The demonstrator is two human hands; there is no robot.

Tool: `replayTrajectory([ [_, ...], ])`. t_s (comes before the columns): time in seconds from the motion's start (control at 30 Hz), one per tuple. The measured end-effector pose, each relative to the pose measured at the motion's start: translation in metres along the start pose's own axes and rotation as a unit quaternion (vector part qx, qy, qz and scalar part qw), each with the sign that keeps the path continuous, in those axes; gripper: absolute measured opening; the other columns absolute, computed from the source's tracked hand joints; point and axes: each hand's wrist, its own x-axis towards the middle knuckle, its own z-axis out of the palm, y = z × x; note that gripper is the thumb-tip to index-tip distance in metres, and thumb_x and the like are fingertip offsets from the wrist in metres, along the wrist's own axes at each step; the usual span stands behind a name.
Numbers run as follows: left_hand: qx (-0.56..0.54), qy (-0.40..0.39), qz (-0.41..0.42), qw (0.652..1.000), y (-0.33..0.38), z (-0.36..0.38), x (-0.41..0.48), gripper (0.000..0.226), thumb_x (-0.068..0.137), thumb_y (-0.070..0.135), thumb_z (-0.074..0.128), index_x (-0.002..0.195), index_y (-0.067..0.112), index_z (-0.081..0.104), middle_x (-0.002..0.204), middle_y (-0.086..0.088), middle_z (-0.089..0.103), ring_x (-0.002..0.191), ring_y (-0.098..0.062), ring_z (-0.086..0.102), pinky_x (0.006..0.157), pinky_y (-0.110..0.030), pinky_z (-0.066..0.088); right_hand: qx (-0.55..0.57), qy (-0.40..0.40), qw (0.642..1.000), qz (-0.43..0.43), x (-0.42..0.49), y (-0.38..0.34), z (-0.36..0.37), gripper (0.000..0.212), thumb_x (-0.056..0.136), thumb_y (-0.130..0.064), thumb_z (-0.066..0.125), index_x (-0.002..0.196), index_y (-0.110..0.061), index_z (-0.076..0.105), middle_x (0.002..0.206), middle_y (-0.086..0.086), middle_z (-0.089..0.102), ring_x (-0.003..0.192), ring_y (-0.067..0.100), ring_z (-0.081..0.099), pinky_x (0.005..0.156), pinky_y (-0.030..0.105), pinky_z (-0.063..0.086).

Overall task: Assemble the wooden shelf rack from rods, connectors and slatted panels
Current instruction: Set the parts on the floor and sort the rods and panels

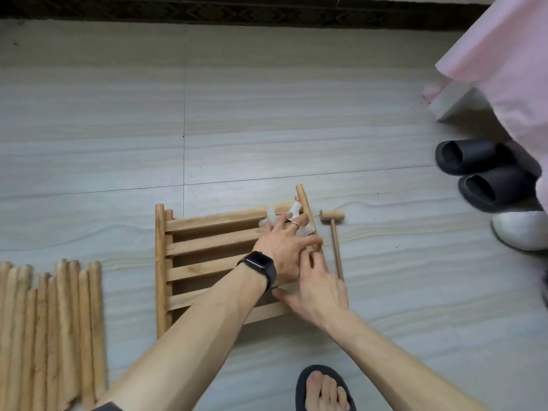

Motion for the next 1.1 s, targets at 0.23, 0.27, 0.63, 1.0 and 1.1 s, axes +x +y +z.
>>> replayTrajectory([
  [0.23,0.054,0.050,0.040,0.996,-0.029,0.009,-0.002,0.040,0.090,0.041,0.059,0.128,0.034,0.046,0.147,0.000,0.039,0.131,-0.029,0.032,0.090,-0.047,0.046,-0.007,-0.014,0.999,-0.044,-0.001,0.003,0.002,0.067,0.081,-0.066,0.047,0.138,-0.035,0.029,0.147,0.010,0.033,0.094,0.036,0.066,0.072,0.038,0.049],
  [0.27,0.072,0.056,0.043,0.995,-0.034,0.012,-0.003,0.037,0.092,0.046,0.057,0.124,0.032,0.048,0.145,0.000,0.040,0.128,-0.029,0.034,0.086,-0.045,0.047,-0.012,-0.015,0.999,-0.045,-0.001,0.002,0.003,0.067,0.081,-0.066,0.046,0.138,-0.035,0.030,0.148,0.009,0.031,0.094,0.035,0.066,0.072,0.038,0.047],
  [0.63,0.195,0.218,0.126,0.948,-0.053,0.039,-0.028,0.020,0.095,0.035,0.065,0.106,0.019,0.065,0.097,-0.001,0.065,0.082,-0.027,0.058,0.060,-0.037,0.047,0.011,0.038,0.996,-0.075,-0.011,0.012,0.012,0.063,0.081,-0.069,0.036,0.130,-0.031,0.046,0.139,-0.002,0.037,0.087,0.027,0.064,0.066,0.033,0.045],
  [1.0,0.023,0.351,0.033,0.935,-0.055,0.019,-0.023,0.035,0.091,0.032,0.068,0.063,0.012,0.067,0.071,-0.008,0.063,0.065,-0.031,0.057,0.043,-0.030,0.037,-0.021,0.029,0.993,-0.116,0.000,0.004,0.010,0.054,0.086,-0.063,0.038,0.127,-0.026,0.035,0.117,-0.001,0.055,0.085,0.025,0.060,0.062,0.035,0.044],
  [1.1,-0.054,0.381,-0.044,0.922,-0.052,0.008,-0.027,0.040,0.096,0.031,0.061,0.063,0.009,0.065,0.070,-0.006,0.061,0.065,-0.029,0.054,0.043,-0.032,0.038,0.002,0.049,0.993,-0.106,-0.005,0.002,0.016,0.045,0.090,-0.055,0.035,0.123,-0.025,0.043,0.114,-0.003,0.055,0.081,0.022,0.060,0.062,0.035,0.050],
])
